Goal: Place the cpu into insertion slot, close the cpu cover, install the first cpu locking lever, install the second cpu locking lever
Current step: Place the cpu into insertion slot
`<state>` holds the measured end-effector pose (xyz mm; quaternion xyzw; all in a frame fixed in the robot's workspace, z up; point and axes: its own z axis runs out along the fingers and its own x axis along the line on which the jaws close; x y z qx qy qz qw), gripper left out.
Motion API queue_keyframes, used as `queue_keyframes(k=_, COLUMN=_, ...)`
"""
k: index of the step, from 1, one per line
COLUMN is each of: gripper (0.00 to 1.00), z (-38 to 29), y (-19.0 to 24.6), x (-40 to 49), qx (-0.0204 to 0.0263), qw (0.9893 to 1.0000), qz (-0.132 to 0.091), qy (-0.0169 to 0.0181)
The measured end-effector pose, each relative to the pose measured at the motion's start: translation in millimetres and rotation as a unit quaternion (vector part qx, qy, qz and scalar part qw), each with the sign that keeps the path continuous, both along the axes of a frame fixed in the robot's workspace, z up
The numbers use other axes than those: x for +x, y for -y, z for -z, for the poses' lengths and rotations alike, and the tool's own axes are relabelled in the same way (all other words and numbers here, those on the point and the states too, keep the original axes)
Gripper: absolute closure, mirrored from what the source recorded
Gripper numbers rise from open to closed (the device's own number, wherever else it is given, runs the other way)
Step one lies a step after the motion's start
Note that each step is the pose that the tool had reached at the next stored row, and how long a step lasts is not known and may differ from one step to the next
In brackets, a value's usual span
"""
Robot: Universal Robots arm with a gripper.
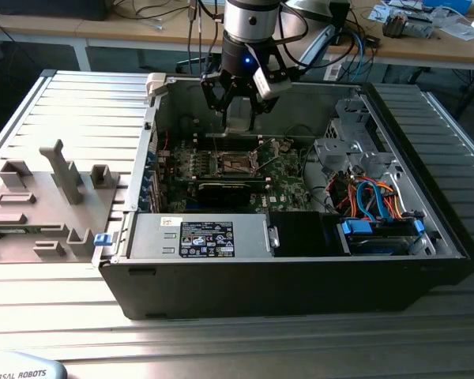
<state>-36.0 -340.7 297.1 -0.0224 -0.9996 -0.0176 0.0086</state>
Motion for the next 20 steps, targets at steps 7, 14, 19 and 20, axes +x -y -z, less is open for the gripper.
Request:
queue_keyframes(k=7, gripper=0.46, z=0.0, y=0.0, x=0.0, qx=0.0000, qw=1.0000, qz=0.006, qy=0.0000)
queue_keyframes(k=14, gripper=0.46, z=0.0, y=0.0, x=0.0, qx=0.0000, qw=0.9999, qz=0.011, qy=0.0000)
queue_keyframes(k=19, gripper=0.46, z=0.0, y=0.0, x=0.0, qx=0.0000, qw=0.9999, qz=0.013, qy=0.0000)
queue_keyframes(k=20, gripper=0.46, z=0.0, y=0.0, x=0.0, qx=0.0000, qw=0.9999, qz=0.014, qy=0.0000)
